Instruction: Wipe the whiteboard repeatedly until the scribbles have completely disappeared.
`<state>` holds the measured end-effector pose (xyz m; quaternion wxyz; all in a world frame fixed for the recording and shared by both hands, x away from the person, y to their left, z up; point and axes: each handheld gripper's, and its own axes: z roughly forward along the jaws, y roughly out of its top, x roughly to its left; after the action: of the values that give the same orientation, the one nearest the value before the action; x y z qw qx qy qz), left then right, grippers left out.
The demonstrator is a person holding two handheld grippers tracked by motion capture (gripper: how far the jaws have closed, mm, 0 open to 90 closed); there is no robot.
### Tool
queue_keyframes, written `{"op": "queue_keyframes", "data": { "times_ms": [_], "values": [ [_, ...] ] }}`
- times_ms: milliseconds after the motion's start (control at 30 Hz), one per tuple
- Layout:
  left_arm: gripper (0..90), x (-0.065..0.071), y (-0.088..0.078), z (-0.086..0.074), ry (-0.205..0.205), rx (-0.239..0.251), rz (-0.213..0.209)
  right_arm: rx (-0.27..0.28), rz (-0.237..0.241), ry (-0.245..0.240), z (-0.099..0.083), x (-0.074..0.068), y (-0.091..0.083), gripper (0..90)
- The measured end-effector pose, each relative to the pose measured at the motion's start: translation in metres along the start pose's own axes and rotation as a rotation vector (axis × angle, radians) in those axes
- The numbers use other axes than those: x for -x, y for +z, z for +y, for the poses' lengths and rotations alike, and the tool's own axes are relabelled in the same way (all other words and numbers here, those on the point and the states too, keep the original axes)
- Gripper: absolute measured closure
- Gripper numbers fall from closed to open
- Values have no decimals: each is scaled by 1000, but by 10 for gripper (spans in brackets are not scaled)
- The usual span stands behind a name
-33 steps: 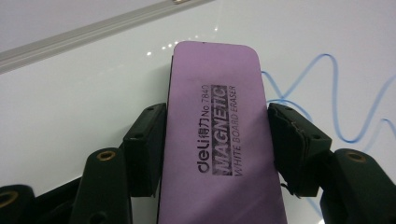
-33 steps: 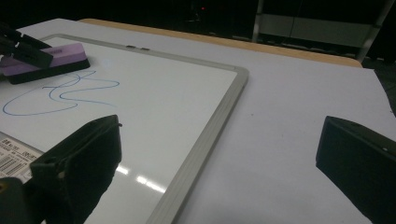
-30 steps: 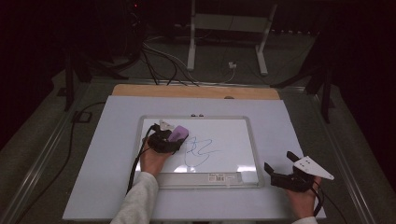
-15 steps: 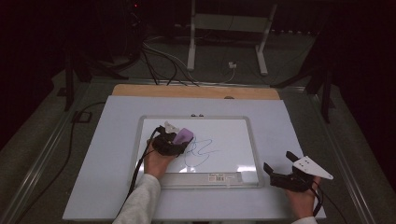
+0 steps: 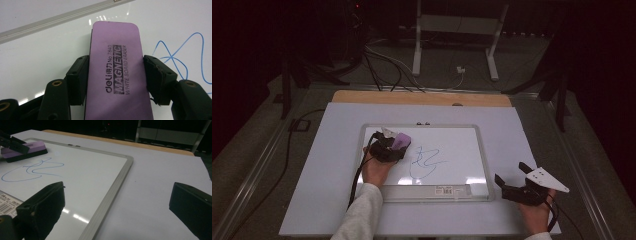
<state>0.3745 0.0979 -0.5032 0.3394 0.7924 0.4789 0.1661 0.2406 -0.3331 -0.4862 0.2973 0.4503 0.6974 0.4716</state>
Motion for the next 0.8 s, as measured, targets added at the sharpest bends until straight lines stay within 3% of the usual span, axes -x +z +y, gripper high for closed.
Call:
{"op": "queue_keyframes", "data": {
  "times_ms": [300, 433, 500, 667, 800],
  "values": [
    [417, 23, 0, 0, 64, -10, -48, 0, 0, 0, 0, 0, 0, 8],
    [418, 23, 1, 0, 70, -11, -53, 0, -1, 0, 0, 0, 0, 8],
    [418, 21, 1, 1, 74, -5, -33, 1, -1, 2, 0, 0, -1, 8],
    [418, 9, 3, 4, 34, -1, 24, 3, -4, 4, 0, 1, -1, 8],
    [418, 4, 5, 5, 4, 2, 25, 0, -2, 4, 0, 1, -1, 8]
  ]
}}
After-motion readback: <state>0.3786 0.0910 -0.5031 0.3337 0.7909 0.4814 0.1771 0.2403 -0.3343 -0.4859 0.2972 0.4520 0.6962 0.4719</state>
